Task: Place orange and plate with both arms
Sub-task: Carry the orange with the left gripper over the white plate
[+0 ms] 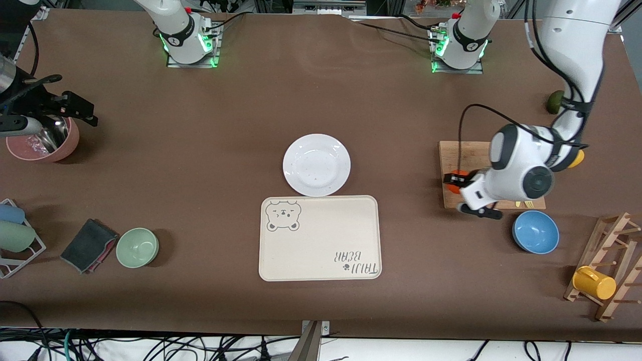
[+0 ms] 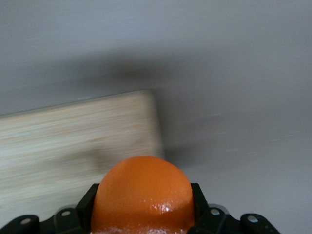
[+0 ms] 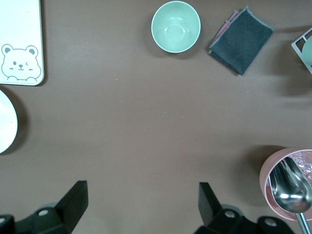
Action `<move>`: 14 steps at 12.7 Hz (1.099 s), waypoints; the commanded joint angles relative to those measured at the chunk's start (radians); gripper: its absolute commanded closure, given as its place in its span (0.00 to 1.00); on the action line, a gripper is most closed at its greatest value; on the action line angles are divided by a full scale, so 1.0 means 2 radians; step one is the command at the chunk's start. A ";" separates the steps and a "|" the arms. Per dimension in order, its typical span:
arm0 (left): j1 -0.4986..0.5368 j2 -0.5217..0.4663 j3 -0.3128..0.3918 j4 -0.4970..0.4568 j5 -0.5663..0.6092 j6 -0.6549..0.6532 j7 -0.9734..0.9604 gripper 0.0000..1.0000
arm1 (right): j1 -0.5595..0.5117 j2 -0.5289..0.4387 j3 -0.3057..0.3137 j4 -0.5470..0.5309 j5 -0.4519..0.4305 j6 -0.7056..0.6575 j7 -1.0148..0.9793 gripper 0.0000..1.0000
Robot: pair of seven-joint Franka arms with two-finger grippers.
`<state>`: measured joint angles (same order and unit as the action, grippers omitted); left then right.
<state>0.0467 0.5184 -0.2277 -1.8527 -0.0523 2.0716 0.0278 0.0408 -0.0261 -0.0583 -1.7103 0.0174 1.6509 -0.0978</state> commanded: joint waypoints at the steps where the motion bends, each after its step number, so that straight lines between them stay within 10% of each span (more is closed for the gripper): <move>1: -0.025 0.003 -0.039 0.008 -0.011 0.007 -0.070 0.66 | -0.001 -0.010 0.002 -0.005 -0.001 -0.006 -0.006 0.00; 14: -0.289 0.109 -0.045 0.107 -0.063 0.141 -0.445 0.66 | -0.001 -0.008 0.017 -0.002 -0.003 -0.031 0.004 0.00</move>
<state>-0.5001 0.6747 -0.3319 -1.7096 -0.1635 2.3506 -0.8192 0.0414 -0.0266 -0.0314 -1.7101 0.0125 1.5959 -0.0965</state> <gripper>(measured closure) 0.242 0.000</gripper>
